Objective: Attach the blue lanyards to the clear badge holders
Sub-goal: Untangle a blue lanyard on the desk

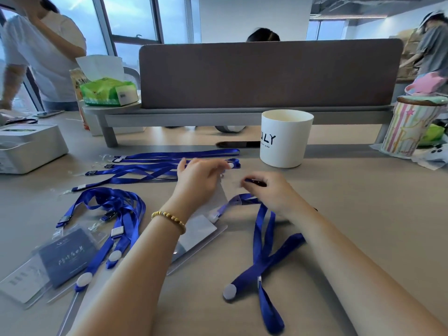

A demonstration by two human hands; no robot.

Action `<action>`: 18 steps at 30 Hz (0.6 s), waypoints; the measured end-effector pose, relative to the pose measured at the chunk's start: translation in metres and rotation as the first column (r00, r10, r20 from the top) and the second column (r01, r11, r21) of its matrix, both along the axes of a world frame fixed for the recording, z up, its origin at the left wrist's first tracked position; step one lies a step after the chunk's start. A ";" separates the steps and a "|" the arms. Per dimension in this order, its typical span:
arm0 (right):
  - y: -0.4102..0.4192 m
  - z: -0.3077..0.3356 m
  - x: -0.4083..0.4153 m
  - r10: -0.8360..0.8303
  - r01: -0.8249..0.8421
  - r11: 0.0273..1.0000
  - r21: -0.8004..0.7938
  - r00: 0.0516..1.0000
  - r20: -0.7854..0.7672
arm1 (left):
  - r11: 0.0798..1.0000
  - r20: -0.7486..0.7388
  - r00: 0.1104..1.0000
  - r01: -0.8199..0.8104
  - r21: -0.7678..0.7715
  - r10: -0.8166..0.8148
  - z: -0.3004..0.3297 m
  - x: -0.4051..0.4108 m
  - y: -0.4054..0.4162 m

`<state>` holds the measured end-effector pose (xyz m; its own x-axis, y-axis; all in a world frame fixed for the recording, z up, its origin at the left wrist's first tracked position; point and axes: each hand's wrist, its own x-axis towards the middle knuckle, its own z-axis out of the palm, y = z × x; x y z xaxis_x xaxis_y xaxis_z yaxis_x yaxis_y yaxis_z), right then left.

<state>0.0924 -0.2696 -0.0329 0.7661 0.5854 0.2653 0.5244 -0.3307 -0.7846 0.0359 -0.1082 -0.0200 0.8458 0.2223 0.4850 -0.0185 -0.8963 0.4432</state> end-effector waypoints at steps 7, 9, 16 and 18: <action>0.006 -0.002 -0.005 -0.026 0.023 1.000 -0.014 0.949 -0.315 | 0.970 -0.069 0.986 0.138 -0.200 -0.154 -0.020 0.006 0.005; 0.005 -0.001 -0.004 0.004 0.012 0.999 0.043 0.934 -0.358 | 0.967 -0.025 0.986 0.154 -0.204 -0.163 -0.018 0.005 0.004; 0.002 0.006 -0.005 -0.064 0.077 0.994 0.078 0.986 -0.155 | 0.995 0.118 0.990 0.066 0.071 -0.074 -0.005 0.000 0.005; 0.002 0.007 -0.005 -0.039 0.064 0.990 0.126 0.979 -0.198 | 0.992 0.119 0.991 0.039 0.117 -0.053 -0.003 -0.001 0.003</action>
